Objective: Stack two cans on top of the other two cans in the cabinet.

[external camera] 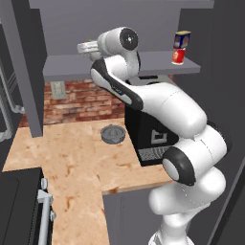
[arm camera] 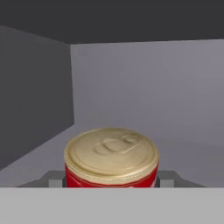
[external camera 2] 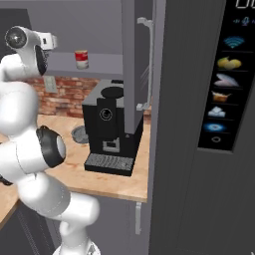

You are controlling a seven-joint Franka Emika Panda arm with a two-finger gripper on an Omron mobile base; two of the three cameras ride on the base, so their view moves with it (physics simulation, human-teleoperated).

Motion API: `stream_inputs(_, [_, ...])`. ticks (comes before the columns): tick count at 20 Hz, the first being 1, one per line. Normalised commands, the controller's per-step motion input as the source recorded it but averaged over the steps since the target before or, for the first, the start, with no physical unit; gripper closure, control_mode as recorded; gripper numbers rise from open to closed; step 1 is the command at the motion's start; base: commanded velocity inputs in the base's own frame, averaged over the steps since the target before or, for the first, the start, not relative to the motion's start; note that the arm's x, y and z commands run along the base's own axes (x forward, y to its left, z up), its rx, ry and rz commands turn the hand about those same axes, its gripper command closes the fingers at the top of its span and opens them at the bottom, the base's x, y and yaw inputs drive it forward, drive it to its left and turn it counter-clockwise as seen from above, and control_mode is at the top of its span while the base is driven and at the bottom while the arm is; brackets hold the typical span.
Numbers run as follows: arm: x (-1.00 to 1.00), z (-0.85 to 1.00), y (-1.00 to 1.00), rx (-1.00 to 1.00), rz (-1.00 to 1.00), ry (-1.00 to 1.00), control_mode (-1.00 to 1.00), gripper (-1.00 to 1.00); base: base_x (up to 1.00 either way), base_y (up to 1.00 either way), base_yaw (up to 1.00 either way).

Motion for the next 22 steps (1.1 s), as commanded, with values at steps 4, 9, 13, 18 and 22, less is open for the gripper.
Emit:
stream_inputs(4, [-0.12, 0.32, -0.08, 0.0, -0.39, 0.0, -1.0, 1.0, 0.0, 0.0, 0.0])
stream_inputs(9, [-0.12, 0.3, -0.02, 0.0, -0.34, 0.0, -1.0, 1.0, 0.0, 0.0, 0.0])
stream_inputs(13, [-0.03, 0.28, -0.02, 0.0, -0.29, 0.0, -1.0, 1.0, 0.0, 0.0, 0.0])
stream_inputs(18, [-0.01, 0.27, -0.14, 0.0, -0.24, 0.0, -1.0, 1.0, 0.0, 0.0, 0.0])
stream_inputs(22, [0.0, 0.22, -0.28, 0.0, -0.17, 0.0, -1.0, 1.0, 0.0, 0.0, 0.0])
